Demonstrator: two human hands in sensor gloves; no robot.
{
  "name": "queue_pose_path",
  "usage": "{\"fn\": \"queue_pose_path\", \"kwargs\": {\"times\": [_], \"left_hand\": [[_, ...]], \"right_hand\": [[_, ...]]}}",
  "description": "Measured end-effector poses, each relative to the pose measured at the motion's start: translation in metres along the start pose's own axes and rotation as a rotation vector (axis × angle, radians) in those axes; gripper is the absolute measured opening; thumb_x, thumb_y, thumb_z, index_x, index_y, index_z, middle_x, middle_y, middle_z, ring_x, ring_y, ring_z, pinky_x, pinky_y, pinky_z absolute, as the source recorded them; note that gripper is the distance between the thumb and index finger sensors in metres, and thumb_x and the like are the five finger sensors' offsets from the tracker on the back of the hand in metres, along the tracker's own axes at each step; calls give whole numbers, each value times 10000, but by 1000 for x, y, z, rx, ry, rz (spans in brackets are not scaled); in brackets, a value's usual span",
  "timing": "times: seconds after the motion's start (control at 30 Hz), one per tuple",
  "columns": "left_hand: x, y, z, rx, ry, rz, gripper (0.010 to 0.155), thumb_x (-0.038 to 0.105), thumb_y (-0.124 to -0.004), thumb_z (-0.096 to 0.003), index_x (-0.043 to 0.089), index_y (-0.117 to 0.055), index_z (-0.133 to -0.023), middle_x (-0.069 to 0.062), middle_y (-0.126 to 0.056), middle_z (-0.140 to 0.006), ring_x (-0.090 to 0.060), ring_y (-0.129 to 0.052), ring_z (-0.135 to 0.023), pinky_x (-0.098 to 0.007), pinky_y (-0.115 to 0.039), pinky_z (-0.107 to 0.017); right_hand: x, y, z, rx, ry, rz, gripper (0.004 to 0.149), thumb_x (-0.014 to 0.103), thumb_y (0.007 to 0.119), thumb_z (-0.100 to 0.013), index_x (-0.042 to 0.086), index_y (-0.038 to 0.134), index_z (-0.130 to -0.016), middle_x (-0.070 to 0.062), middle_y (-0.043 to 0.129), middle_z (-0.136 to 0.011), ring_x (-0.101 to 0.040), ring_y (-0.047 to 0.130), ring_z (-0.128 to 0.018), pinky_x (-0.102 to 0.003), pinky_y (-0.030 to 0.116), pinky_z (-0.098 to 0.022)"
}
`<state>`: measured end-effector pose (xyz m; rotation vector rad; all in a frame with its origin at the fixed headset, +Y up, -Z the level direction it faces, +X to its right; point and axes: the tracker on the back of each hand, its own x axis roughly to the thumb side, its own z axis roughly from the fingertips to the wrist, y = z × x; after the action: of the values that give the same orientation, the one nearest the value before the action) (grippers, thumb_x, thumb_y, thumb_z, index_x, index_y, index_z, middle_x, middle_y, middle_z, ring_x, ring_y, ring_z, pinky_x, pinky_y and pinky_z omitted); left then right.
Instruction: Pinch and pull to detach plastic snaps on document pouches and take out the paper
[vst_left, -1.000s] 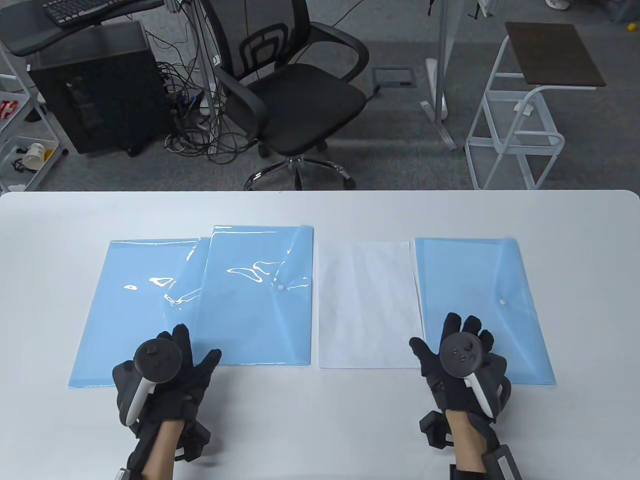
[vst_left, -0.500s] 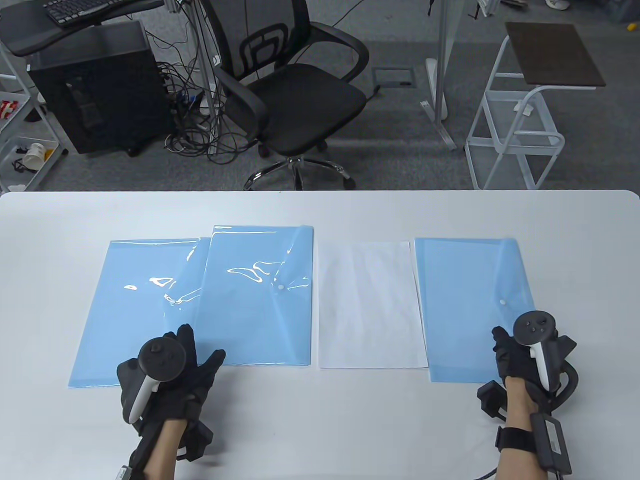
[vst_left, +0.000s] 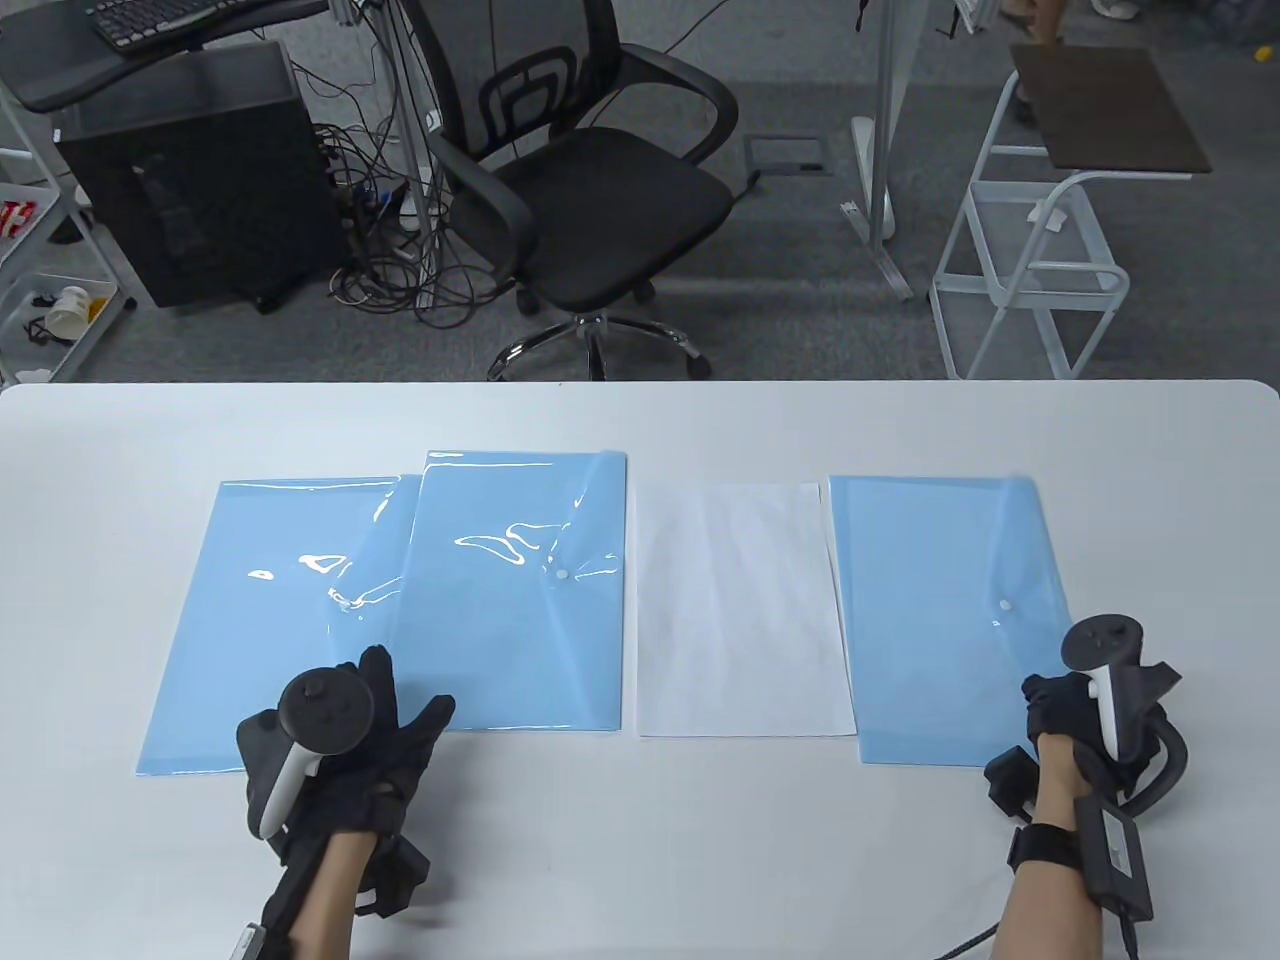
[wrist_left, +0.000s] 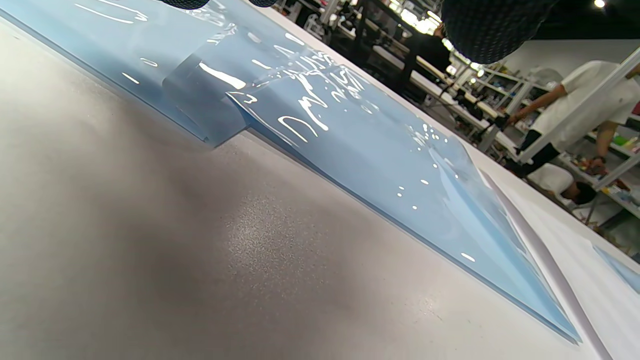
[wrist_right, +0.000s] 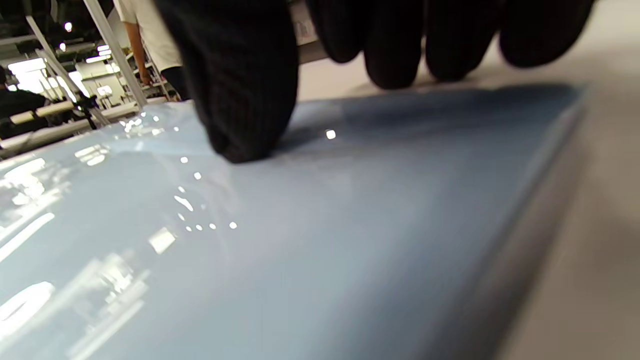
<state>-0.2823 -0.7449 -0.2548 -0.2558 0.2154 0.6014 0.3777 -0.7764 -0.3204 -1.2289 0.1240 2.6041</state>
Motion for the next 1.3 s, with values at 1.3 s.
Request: {"fn": "queue_pose_path", "kwargs": {"times": [1.3], "left_hand": [[2, 0, -3, -29, -35, 65, 890, 617, -668, -590, 116, -236, -1186, -318, -313, -1206, -709, -442, -1001, -759, -509, -644]], "right_hand": [[-6, -30, 2, 68, 79, -158, 617, 285, 983, -403, 170, 686, -932, -54, 931, -752, -332, 941, -665, -610, 806, -529]]}}
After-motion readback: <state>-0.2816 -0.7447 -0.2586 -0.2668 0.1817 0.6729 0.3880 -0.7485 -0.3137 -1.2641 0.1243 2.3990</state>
